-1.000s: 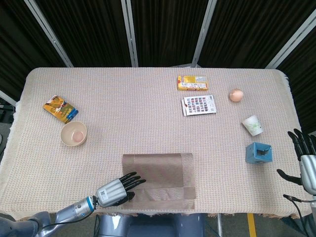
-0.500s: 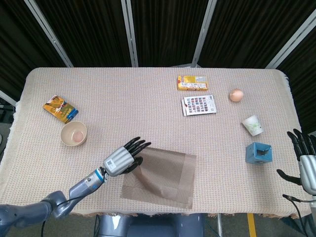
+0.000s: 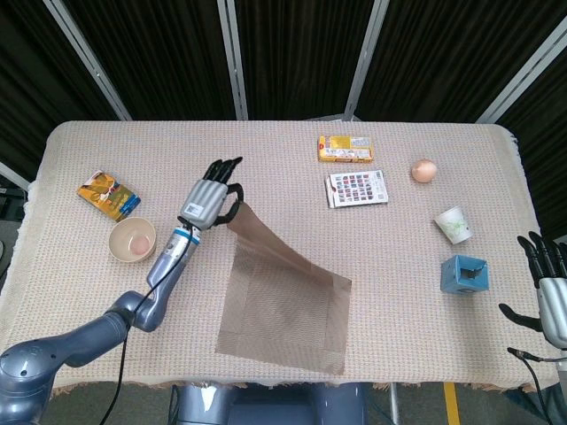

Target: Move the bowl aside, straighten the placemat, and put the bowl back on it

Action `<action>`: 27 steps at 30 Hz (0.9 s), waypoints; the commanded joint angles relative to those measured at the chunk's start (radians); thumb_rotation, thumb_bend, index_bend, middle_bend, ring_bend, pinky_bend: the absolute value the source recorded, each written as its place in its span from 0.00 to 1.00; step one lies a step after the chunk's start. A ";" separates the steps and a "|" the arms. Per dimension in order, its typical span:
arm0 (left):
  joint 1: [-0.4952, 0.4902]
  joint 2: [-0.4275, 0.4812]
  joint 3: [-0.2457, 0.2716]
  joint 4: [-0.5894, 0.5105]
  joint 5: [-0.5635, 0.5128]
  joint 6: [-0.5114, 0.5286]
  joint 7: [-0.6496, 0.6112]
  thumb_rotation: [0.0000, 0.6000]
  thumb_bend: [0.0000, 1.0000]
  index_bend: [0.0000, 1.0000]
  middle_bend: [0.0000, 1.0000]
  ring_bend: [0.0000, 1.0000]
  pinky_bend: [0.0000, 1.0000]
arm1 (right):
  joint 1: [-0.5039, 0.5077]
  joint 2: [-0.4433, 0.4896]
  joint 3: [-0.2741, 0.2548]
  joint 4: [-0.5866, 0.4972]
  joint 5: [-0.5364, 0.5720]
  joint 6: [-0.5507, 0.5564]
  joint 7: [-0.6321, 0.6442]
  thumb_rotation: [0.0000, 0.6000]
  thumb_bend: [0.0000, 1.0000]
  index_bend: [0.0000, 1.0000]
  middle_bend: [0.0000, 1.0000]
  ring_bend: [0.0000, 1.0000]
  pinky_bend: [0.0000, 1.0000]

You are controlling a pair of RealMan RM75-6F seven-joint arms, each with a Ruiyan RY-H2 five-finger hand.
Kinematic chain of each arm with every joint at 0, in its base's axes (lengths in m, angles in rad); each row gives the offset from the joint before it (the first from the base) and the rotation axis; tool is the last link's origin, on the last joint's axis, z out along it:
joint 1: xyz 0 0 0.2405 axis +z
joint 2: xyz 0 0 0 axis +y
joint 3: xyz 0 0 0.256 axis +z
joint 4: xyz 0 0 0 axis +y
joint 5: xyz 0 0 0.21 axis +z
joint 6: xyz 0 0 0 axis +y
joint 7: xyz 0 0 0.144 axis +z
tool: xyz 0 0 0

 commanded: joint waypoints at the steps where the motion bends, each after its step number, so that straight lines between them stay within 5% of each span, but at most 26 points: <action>1: -0.040 -0.038 -0.072 0.118 -0.111 -0.089 0.009 1.00 0.54 0.65 0.00 0.00 0.00 | 0.002 -0.001 0.002 0.002 0.007 -0.004 -0.004 1.00 0.00 0.00 0.00 0.00 0.00; 11: -0.010 -0.076 -0.064 0.318 -0.209 -0.130 0.092 1.00 0.54 0.60 0.00 0.00 0.00 | 0.007 -0.006 0.001 0.000 0.015 -0.017 -0.019 1.00 0.00 0.00 0.00 0.00 0.00; 15: 0.017 -0.075 -0.054 0.327 -0.224 -0.120 0.094 1.00 0.09 0.06 0.00 0.00 0.00 | 0.006 -0.006 -0.001 -0.003 0.011 -0.016 -0.021 1.00 0.00 0.00 0.00 0.00 0.00; 16: 0.025 -0.070 -0.050 0.324 -0.227 -0.128 0.093 1.00 0.02 0.00 0.00 0.00 0.00 | 0.006 -0.006 -0.002 -0.004 0.009 -0.015 -0.021 1.00 0.00 0.00 0.00 0.00 0.00; 27: 0.130 0.050 0.008 0.118 -0.158 0.017 0.024 1.00 0.00 0.00 0.00 0.00 0.00 | 0.012 -0.011 -0.011 -0.002 -0.005 -0.030 -0.016 1.00 0.00 0.00 0.00 0.00 0.00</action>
